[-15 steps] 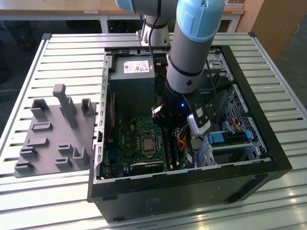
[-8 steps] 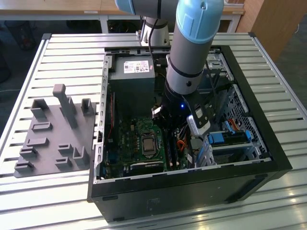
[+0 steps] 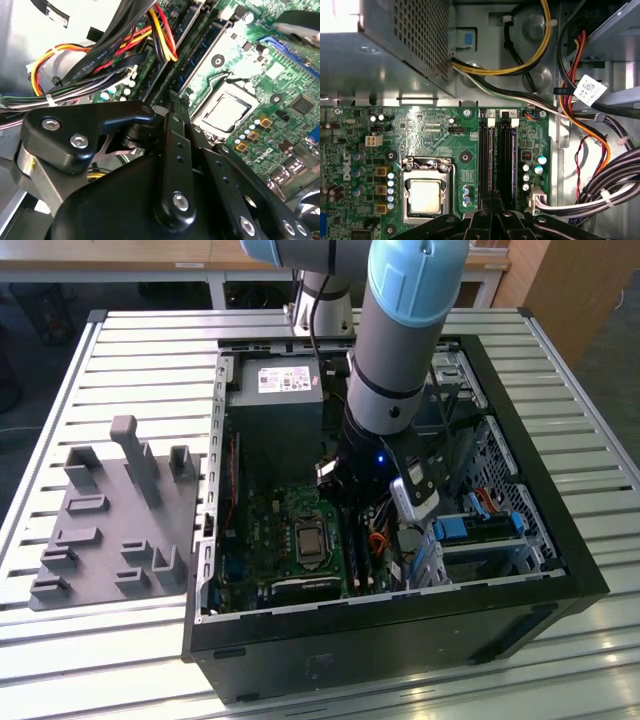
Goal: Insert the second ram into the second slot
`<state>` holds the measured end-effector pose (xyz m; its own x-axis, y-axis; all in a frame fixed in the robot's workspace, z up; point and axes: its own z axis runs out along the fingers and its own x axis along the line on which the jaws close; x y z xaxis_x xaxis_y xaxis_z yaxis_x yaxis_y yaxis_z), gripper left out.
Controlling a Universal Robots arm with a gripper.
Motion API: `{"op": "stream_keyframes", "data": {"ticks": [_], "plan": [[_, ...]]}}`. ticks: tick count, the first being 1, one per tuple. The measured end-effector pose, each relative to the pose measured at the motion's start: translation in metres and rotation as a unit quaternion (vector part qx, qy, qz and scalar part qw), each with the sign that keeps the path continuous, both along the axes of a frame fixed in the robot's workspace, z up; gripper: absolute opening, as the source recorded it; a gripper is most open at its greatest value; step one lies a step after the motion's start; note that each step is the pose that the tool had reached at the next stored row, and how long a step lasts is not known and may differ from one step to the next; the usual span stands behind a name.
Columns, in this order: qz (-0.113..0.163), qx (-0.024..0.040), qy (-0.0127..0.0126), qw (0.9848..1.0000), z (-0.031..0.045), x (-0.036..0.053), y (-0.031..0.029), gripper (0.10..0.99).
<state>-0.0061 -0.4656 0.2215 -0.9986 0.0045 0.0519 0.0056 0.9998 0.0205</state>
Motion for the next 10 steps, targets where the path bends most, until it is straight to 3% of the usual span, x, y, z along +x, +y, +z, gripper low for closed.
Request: {"op": "stream_keyframes", "data": {"ticks": [6,10], "plan": [[0.000,0.0001,0.0001,1.0000,0.0109,-0.0007,0.0000,0.106],[0.000,0.0036,0.0001,1.0000,0.0169,-0.0009,0.0000,0.106]]}}
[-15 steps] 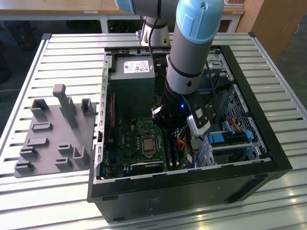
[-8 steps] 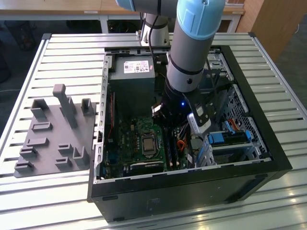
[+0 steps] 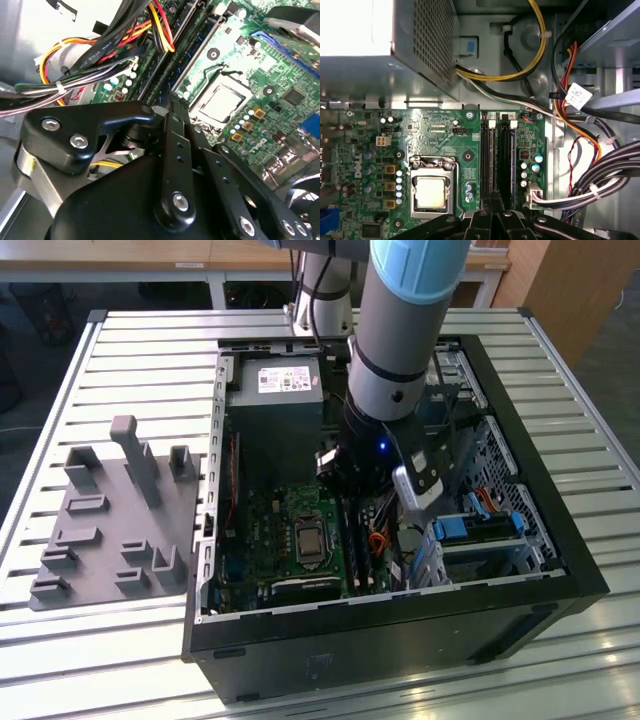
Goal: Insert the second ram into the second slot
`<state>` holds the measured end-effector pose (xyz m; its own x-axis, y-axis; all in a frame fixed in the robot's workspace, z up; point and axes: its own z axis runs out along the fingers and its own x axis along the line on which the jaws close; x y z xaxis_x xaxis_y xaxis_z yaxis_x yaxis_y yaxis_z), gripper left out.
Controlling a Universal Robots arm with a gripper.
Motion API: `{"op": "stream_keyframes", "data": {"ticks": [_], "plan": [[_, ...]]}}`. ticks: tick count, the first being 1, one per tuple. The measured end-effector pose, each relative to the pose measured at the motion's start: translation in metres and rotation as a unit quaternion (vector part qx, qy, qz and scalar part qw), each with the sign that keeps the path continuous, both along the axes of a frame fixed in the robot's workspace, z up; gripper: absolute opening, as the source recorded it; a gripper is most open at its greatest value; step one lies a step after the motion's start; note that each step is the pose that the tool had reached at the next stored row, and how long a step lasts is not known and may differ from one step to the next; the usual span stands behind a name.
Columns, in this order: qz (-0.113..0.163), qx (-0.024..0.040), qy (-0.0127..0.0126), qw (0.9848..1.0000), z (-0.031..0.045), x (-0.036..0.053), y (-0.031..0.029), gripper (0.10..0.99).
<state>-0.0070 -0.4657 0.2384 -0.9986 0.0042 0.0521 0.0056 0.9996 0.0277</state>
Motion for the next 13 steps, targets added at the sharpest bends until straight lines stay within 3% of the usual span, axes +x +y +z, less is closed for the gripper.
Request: {"op": "stream_keyframes", "data": {"ticks": [7,13], "plan": [[0.000,0.0000,0.0001,1.0000,0.0105,-0.0001,0.0000,0.106],[0.000,0.0001,0.0000,1.0000,0.0111,-0.0002,0.0000,0.106]]}}
